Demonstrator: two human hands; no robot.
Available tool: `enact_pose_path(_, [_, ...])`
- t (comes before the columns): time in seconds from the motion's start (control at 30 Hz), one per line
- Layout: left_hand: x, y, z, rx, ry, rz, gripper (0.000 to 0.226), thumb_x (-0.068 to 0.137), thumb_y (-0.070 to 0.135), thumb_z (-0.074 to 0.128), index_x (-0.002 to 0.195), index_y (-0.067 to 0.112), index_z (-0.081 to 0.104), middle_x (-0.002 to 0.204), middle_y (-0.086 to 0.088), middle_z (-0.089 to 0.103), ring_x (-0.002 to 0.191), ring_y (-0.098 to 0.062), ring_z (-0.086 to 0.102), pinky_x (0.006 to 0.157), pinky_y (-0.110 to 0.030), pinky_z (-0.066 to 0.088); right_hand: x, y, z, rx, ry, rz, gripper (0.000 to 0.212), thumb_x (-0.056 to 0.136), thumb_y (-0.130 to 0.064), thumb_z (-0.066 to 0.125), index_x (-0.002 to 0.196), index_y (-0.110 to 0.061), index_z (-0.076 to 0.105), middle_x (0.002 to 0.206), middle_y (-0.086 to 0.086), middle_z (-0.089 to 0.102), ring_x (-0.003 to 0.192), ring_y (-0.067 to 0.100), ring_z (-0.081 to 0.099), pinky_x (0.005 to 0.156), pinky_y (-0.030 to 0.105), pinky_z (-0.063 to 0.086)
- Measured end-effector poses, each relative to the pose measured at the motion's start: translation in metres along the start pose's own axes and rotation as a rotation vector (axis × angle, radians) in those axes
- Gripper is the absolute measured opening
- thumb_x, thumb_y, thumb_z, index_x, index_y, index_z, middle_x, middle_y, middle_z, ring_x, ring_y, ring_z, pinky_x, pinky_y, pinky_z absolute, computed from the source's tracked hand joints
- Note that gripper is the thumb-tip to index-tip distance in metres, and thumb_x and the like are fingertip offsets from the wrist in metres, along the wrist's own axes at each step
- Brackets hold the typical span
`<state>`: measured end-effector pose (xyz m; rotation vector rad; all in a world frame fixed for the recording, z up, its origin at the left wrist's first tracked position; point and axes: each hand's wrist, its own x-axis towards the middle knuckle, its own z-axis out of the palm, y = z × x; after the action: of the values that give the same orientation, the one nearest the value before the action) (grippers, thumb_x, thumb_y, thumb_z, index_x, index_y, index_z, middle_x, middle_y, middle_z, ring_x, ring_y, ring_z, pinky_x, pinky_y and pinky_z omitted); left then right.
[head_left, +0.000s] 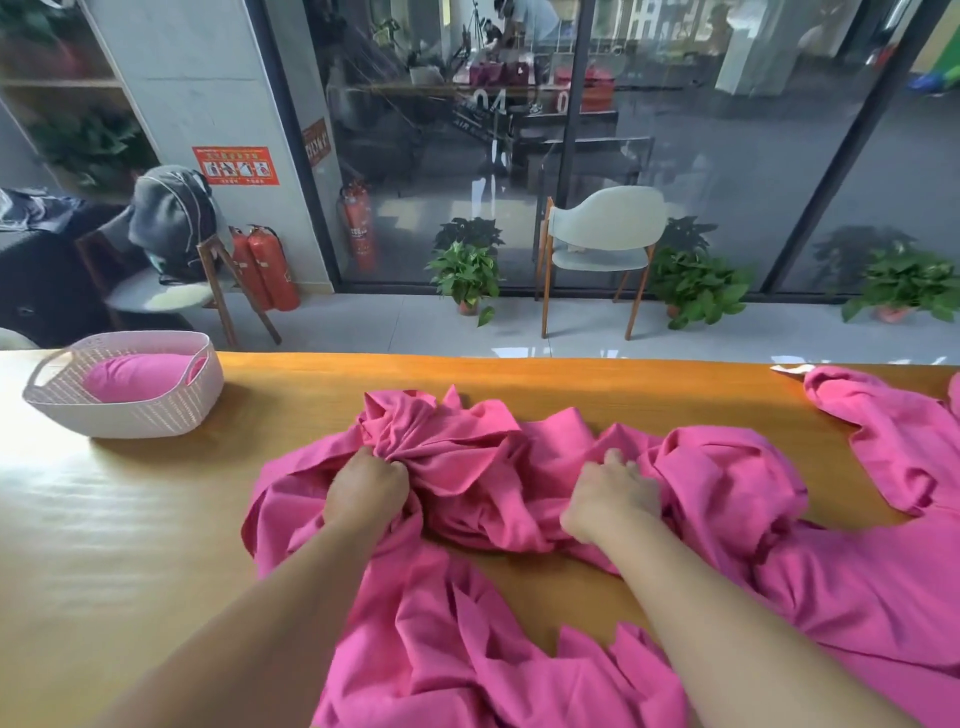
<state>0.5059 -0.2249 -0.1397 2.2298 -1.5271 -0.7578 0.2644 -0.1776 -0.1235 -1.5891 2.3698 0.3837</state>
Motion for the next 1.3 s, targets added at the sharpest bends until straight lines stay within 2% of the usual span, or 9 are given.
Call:
enact_pose_path(0.17, [-0.014,0.011,0.019,-0.268,-0.034,-0.115,0.039,0.089,0.019,0.049,0.123,0.002,0.048,0.113,-0.021,0.063,0.103,-0.039,0.059,0.091,-0.041,0.047,-0.006,-0.036,0.020,0.281,0.089,-0.210,0.090,0.082,-0.069,0.054,0.154,-0.030,0.018,0.161,0.008,0.016,0.146,0.035,0.018,0.115,0.053,0.022])
enact_pose_path(0.3, [-0.032,0.025,0.032,-0.364,-0.042,-0.044,0.063,0.087,0.017,0.049,0.147,0.019,0.030,0.111,-0.018,0.065,0.097,-0.039,0.063,0.088,-0.043,0.052,-0.006,-0.027,0.061,0.081,0.110,-0.270,0.059,0.090,-0.060,0.052,0.140,-0.029,0.045,0.144,0.008,0.041,0.137,0.031,0.031,0.112,0.050,0.028])
enact_pose_path(0.4, [-0.038,0.026,0.040,-0.275,-0.063,0.027,0.073,0.087,0.016,0.048,0.154,0.023,0.018,0.118,-0.017,0.063,0.102,-0.040,0.062,0.093,-0.044,0.050,0.002,0.000,0.067,0.081,0.156,-0.153,0.039,0.096,-0.033,0.048,0.134,-0.022,0.050,0.136,0.006,0.047,0.129,0.028,0.040,0.102,0.044,0.038])
enact_pose_path(0.53, [-0.047,0.027,0.042,-0.148,-0.083,0.076,0.069,0.088,0.015,0.046,0.152,0.024,0.022,0.124,-0.017,0.061,0.106,-0.038,0.060,0.092,-0.042,0.049,0.016,0.059,0.061,0.155,0.152,0.123,0.044,0.100,-0.014,0.031,0.143,-0.020,0.039,0.142,0.005,0.044,0.133,0.027,0.040,0.099,0.042,0.043])
enact_pose_path(0.67, [-0.056,0.030,0.048,-0.058,-0.105,0.118,0.063,0.089,0.015,0.047,0.150,0.019,0.028,0.134,-0.017,0.054,0.119,-0.038,0.053,0.097,-0.041,0.043,0.024,0.134,0.063,0.190,0.161,0.383,0.046,0.099,-0.012,0.028,0.144,-0.017,0.037,0.147,0.010,0.039,0.133,0.031,0.042,0.096,0.041,0.046])
enact_pose_path(0.77, [-0.058,0.031,0.053,-0.043,-0.119,0.107,0.061,0.090,0.019,0.051,0.147,0.018,0.031,0.132,-0.016,0.055,0.120,-0.038,0.053,0.096,-0.040,0.042,0.025,0.160,0.059,0.216,0.124,0.463,0.048,0.098,-0.031,0.046,0.144,-0.017,0.039,0.148,0.012,0.038,0.132,0.033,0.044,0.101,0.042,0.043])
enact_pose_path(0.9, [-0.062,0.035,0.058,-0.051,-0.162,0.092,0.064,0.087,0.023,0.054,0.147,0.019,0.030,0.132,-0.016,0.055,0.119,-0.037,0.053,0.096,-0.040,0.043,0.022,0.131,0.045,0.206,0.097,0.405,0.061,0.094,-0.047,0.050,0.147,-0.020,0.034,0.154,0.011,0.030,0.137,0.036,0.035,0.110,0.047,0.033])
enact_pose_path(1.03, [-0.064,0.041,0.060,-0.024,-0.201,0.106,0.068,0.088,0.027,0.056,0.149,0.018,0.027,0.136,-0.016,0.051,0.122,-0.037,0.051,0.098,-0.039,0.042,0.016,0.088,0.034,0.191,0.254,0.259,0.072,0.088,-0.036,0.055,0.151,-0.019,0.025,0.162,0.009,0.013,0.149,0.031,0.010,0.118,0.052,0.017])
enact_pose_path(1.3, [-0.076,0.051,0.071,-0.041,-0.284,0.210,0.071,0.088,0.031,0.059,0.151,0.020,0.028,0.142,-0.010,0.049,0.126,-0.031,0.049,0.099,-0.033,0.040,0.014,0.059,0.043,0.194,0.323,-0.117,0.072,0.092,-0.016,0.046,0.155,-0.031,0.015,0.165,0.006,0.001,0.151,0.029,0.005,0.123,0.049,0.007])
